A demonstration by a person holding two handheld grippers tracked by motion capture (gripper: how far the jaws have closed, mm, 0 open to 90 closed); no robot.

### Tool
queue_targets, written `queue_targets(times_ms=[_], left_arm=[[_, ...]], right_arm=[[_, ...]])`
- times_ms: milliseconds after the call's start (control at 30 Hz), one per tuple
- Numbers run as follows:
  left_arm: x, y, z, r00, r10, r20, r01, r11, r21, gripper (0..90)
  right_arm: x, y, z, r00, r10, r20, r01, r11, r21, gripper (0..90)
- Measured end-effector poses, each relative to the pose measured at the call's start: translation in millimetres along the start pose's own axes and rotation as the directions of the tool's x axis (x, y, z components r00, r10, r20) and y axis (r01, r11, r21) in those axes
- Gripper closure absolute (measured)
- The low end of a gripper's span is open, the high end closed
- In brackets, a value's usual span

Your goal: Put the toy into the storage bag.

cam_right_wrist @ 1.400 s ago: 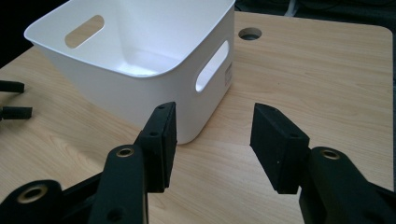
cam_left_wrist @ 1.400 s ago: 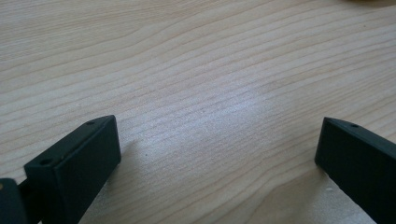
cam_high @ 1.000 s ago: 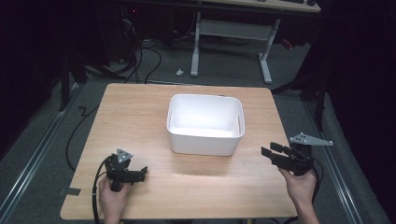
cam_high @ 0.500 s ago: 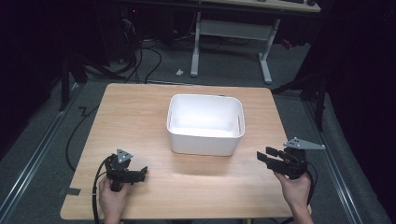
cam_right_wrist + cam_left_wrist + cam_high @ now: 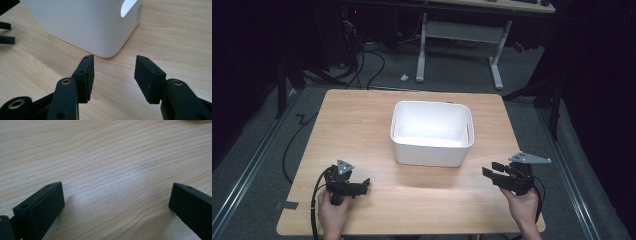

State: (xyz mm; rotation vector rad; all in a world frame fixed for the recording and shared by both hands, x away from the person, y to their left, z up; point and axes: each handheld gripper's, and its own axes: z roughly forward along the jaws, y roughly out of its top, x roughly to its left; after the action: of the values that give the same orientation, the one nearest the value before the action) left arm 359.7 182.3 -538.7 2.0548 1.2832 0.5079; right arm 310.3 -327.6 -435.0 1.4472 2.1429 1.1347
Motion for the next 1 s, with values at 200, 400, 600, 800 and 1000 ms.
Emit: queue_targets(times_ms=[200, 400, 600, 800, 1000], left_arm=[[0.0, 0.0, 0.0, 1.0000, 0.000, 0.000, 0.000, 1.0000, 0.000, 0.4], [0.0, 0.0, 0.0, 1.0000, 0.000, 0.000, 0.000, 1.0000, 0.000, 0.4], [0.0, 0.0, 0.0, 1.0000, 0.000, 0.000, 0.000, 1.0000, 0.000, 0.4], [-0.1, 0.0, 0.0, 1.0000, -0.001, 0.000, 0.001, 1.0000, 0.000, 0.4], [-0.2, -0.1, 0.0, 1.0000, -0.001, -0.001, 0.001, 1.0000, 0.000, 0.4]], right_arm=[[1.9, -4.1, 6.6, 0.9999, 0.010, -0.003, -0.010, 0.9999, 0.010, 50.4], [5.3, -8.2, 18.2, 0.9997, 0.019, -0.018, -0.019, 0.9997, 0.018, 50.3], [7.1, -14.4, 29.9, 0.9998, 0.006, -0.018, -0.005, 0.9991, 0.043, 51.0], [5.1, -21.8, 38.5, 0.9997, 0.017, -0.016, -0.016, 0.9981, 0.059, 51.2], [4.3, -25.1, 44.6, 0.9999, 0.015, -0.008, -0.015, 0.9975, 0.069, 50.9]])
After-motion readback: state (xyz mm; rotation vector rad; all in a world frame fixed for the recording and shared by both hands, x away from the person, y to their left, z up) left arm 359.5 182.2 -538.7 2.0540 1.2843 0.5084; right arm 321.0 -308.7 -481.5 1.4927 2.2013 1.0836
